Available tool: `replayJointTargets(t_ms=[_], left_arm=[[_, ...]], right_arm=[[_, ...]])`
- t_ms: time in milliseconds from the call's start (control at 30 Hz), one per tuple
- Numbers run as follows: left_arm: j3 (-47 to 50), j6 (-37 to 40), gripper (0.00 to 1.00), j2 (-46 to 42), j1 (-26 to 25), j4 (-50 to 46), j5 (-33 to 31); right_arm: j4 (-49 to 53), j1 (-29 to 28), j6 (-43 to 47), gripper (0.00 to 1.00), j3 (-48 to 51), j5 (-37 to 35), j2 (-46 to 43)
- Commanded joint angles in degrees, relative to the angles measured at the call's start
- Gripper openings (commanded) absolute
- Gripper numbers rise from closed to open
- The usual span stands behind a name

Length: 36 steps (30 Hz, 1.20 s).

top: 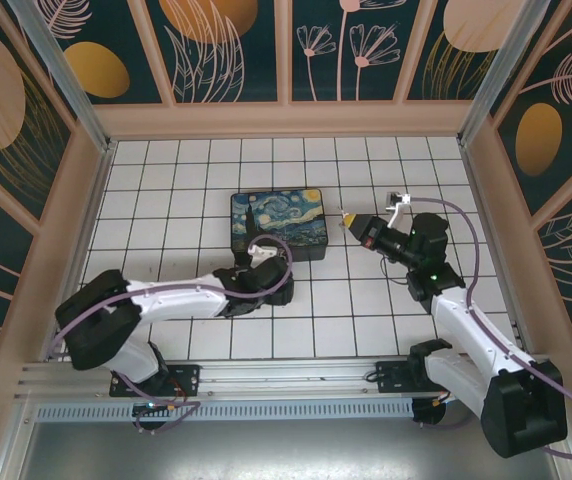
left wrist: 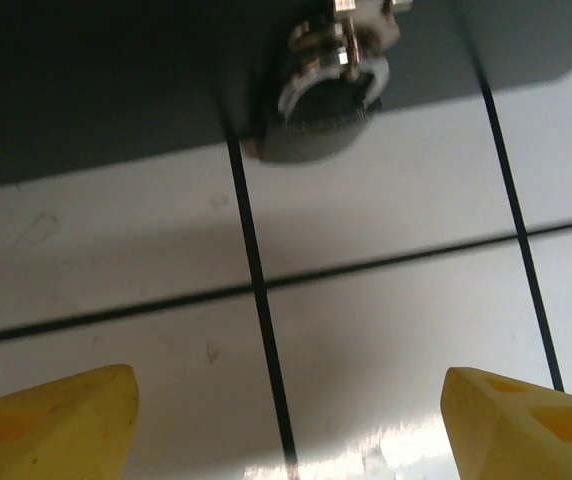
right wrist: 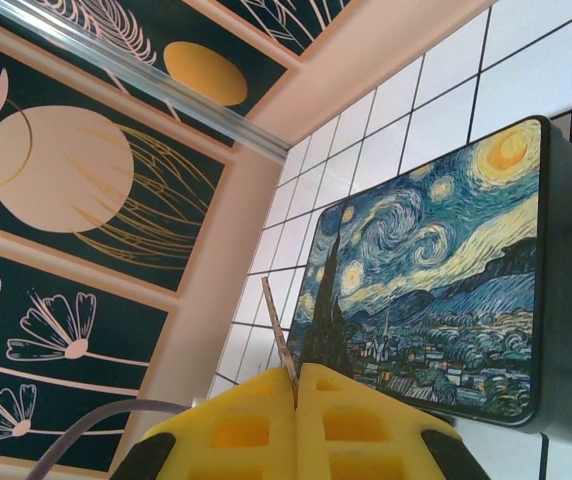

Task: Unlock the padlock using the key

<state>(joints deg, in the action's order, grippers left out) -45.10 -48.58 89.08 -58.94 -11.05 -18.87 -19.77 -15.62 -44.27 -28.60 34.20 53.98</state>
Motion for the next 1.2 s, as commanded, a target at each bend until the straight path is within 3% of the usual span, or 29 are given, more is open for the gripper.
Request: replayJointTargets(t_ms=[0, 400, 1167], left_arm=[[-1.8, -3.6, 0.77, 3.0, -0.3, 5.4, -6.3], [-7.3, -6.4, 0.63, 13.3, -0.3, 8.3, -14.0], [-12.2, -5.4, 0.45, 18.4, -0.1, 8.0, -16.6]], right_arm=[[-0.3, 0.5, 2.3, 0.0, -3.0, 1.2, 0.1], [-1.9, 0.7, 2.5, 0.0, -1.7, 3.5, 0.2], [-5.2, 0.8, 1.9, 0.0, -0.8, 6.1, 2.8]])
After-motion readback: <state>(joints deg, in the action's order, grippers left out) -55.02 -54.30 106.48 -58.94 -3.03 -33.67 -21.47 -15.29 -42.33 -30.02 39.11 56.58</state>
